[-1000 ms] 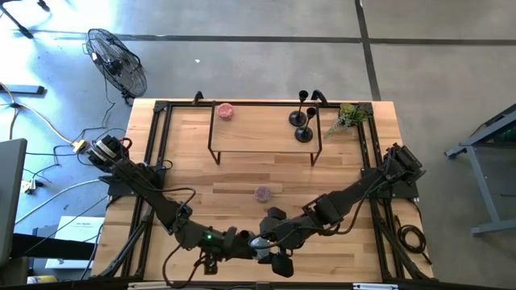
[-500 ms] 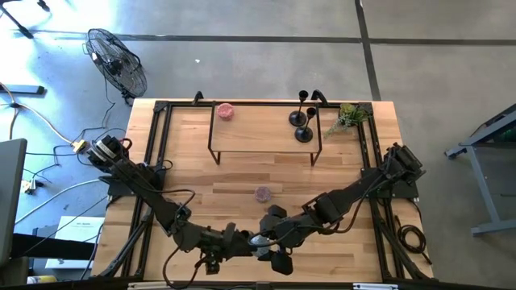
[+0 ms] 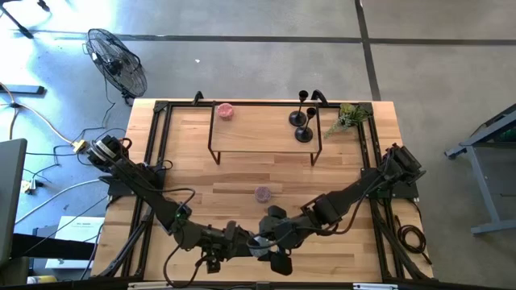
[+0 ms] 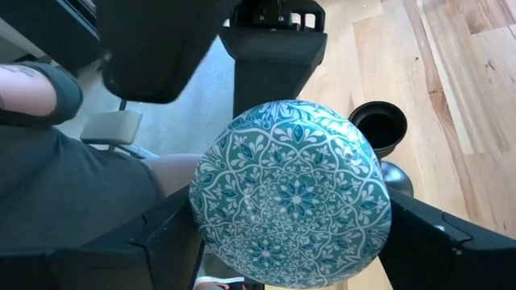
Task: Pick & Place candle stick holders
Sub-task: Put the blue patterned scented candle on the shelf
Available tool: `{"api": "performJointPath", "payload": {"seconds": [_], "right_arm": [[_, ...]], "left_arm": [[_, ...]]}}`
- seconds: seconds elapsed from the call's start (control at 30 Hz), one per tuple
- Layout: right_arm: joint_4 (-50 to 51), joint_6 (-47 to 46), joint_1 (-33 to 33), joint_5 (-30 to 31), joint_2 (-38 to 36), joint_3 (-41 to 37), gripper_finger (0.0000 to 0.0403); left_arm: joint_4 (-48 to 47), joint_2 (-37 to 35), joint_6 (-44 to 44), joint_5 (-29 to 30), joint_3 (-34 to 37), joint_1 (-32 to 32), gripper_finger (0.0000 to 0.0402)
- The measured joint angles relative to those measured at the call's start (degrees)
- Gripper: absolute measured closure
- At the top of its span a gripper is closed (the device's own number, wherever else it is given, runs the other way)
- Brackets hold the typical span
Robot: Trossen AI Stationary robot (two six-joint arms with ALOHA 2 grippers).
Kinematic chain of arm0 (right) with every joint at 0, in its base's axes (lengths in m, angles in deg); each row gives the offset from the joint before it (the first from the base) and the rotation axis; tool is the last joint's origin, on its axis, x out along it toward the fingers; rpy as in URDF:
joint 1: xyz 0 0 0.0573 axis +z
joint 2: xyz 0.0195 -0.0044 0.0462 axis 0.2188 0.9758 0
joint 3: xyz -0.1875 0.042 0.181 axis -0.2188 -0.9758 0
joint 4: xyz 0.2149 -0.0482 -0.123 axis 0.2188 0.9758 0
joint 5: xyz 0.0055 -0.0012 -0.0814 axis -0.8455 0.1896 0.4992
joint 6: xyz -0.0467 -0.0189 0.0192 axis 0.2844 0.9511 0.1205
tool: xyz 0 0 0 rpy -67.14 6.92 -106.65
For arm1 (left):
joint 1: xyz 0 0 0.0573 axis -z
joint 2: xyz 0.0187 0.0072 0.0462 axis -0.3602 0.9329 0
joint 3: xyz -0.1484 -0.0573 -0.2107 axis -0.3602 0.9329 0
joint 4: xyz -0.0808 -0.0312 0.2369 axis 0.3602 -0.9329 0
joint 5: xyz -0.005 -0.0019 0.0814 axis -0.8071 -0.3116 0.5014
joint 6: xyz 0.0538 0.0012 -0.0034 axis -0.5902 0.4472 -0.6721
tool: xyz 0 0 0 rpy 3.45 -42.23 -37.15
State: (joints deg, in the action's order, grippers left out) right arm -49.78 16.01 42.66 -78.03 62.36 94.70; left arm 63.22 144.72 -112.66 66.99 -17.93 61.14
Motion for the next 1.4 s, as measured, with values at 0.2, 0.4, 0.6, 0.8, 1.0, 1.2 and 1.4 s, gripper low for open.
{"api": "performJointPath", "payload": {"seconds": [0.2, 0.4, 0.6, 0.8, 1.0, 1.2, 1.4], "right_arm": [[0.07, -0.02, -0.02, -0.34, 0.00, 0.00, 0.0109], [0.43, -0.21, 0.00, -0.39, 0.00, 0.00, 0.0109], [0.62, -0.14, 0.00, -0.10, 0.00, 0.00, 0.0109], [1.13, -0.15, 0.00, -0.10, 0.00, -0.02, 0.0109], [0.82, -0.16, 0.02, -0.08, -0.01, -0.05, 0.0109], [0.90, -0.17, 0.02, -0.05, -0.11, -0.04, 0.0109], [1.07, -0.26, -0.04, 0.27, -0.23, -0.04, 0.0109]], "left_arm": [[-3.19, -0.07, 0.02, -0.15, -0.09, -0.02, 0.0009], [-4.24, -0.07, 0.22, -0.65, -0.07, 0.04, 0.0009], [-6.59, -0.07, 0.25, -1.78, -0.07, 0.04, 0.0009], [-9.94, -0.04, 0.22, -2.11, 0.00, 0.04, 0.0009], [-7.34, 0.03, 2.73, -2.96, 0.04, 0.07, 0.0009], [5.29, 0.00, 17.91, 0.86, 0.02, 0.11, 0.0009], [7.42, 0.02, 18.03, 8.85, 0.02, 0.22, 0.0009]]}}
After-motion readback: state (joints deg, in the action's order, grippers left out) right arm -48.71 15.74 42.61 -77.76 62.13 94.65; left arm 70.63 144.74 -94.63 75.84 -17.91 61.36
